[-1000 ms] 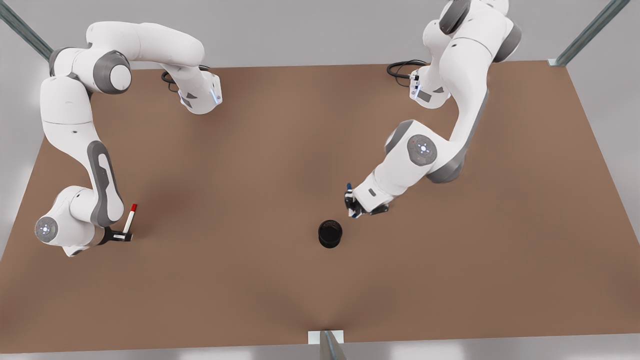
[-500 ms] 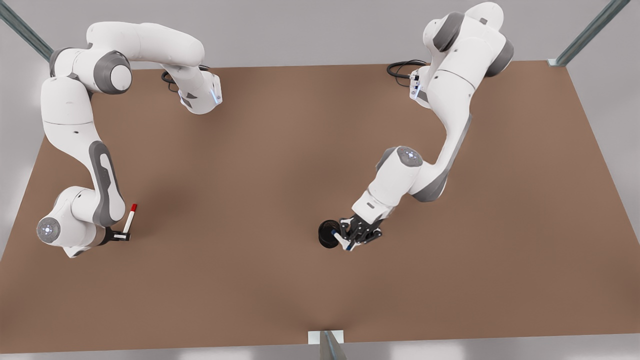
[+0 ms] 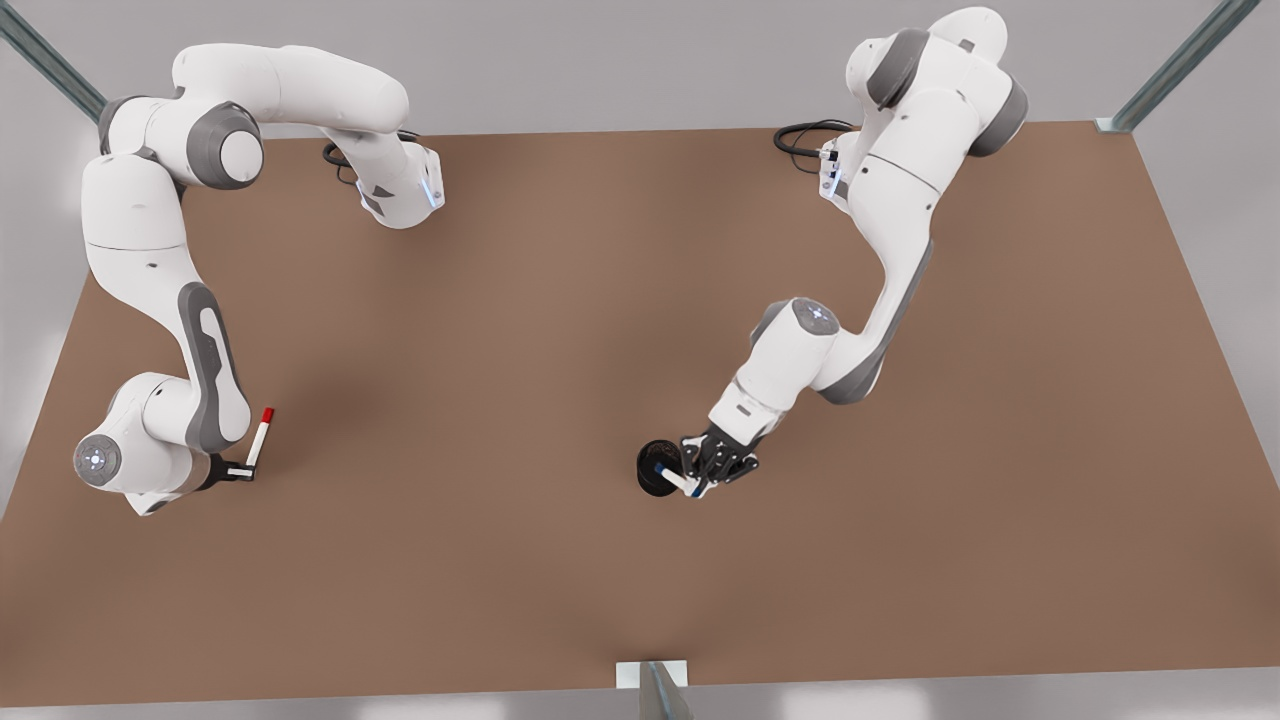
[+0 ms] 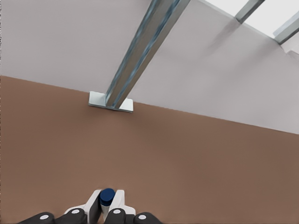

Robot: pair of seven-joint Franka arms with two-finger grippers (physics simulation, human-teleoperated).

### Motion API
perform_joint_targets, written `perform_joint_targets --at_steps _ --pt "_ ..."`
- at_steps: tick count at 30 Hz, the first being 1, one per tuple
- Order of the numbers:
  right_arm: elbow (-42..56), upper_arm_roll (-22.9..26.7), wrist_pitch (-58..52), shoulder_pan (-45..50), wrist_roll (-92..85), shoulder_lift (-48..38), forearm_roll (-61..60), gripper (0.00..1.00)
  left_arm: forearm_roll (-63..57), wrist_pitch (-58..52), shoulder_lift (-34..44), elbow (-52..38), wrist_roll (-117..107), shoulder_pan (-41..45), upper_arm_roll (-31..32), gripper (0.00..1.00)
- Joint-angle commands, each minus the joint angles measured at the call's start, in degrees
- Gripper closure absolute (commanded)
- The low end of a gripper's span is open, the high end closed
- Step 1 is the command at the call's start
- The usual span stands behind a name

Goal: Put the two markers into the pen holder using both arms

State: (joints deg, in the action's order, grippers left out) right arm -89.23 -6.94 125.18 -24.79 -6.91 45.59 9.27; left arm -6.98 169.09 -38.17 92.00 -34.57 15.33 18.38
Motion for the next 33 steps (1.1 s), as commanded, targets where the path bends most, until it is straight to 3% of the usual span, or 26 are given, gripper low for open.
perform_joint_targets --at_steps 1,10,12,13,14,17,19,22,23,26,33 --pt "0.0 0.0 0.1 0.0 -0.4 -0.1 0.0 0.68 0.0 1.0 -0.2 0.7 -2.3 0.0 -0.2 0.79" --pt "2.7 -0.2 -4.0 0.4 0.4 -0.8 0.0 0.72 -1.9 1.0 -0.6 3.2 -1.9 0.5 -0.5 0.78" --pt "2.6 -0.3 -4.2 0.4 0.3 -1.5 0.0 0.72 -5.5 1.0 -0.8 3.5 -1.9 0.6 -0.5 0.24" --pt "2.7 -0.4 -5.4 0.4 0.4 -1.6 0.1 0.75 -6.6 1.0 -0.8 3.6 -1.9 0.6 -0.5 0.05" --pt "2.7 -0.6 -5.6 0.5 0.4 -2.0 0.1 0.76 -6.7 1.0 -0.8 3.6 -2.1 0.6 -0.5 0.00" --pt "4.8 -0.8 -12.4 2.0 0.5 -5.8 0.1 0.76 -6.7 -0.3 1.7 5.1 -2.3 -0.2 -0.3 0.00" --pt "4.8 -1.9 -14.7 2.5 1.7 -9.7 0.1 0.76 -6.6 -7.8 5.0 4.8 -1.8 -4.9 1.6 0.00" --pt "4.7 -4.7 -18.2 2.5 5.3 -12.5 -0.1 0.76 -6.3 -28.4 7.3 2.0 8.8 -26.8 20.8 0.00" --pt "4.7 -6.7 -19.9 2.5 8.1 -13.5 -0.1 0.76 -6.3 -33.8 7.4 0.7 11.3 -31.2 23.9 0.00" --pt "4.8 -10.7 -20.1 2.4 13.4 -14.7 -0.1 0.76 -1.0 -47.8 7.9 -6.6 15.9 -35.0 23.8 0.00" --pt "5.4 -22.4 -24.1 2.5 32.7 -15.0 0.0 0.76 -1.9 -77.9 10.5 -15.4 32.0 -44.1 23.5 0.00"
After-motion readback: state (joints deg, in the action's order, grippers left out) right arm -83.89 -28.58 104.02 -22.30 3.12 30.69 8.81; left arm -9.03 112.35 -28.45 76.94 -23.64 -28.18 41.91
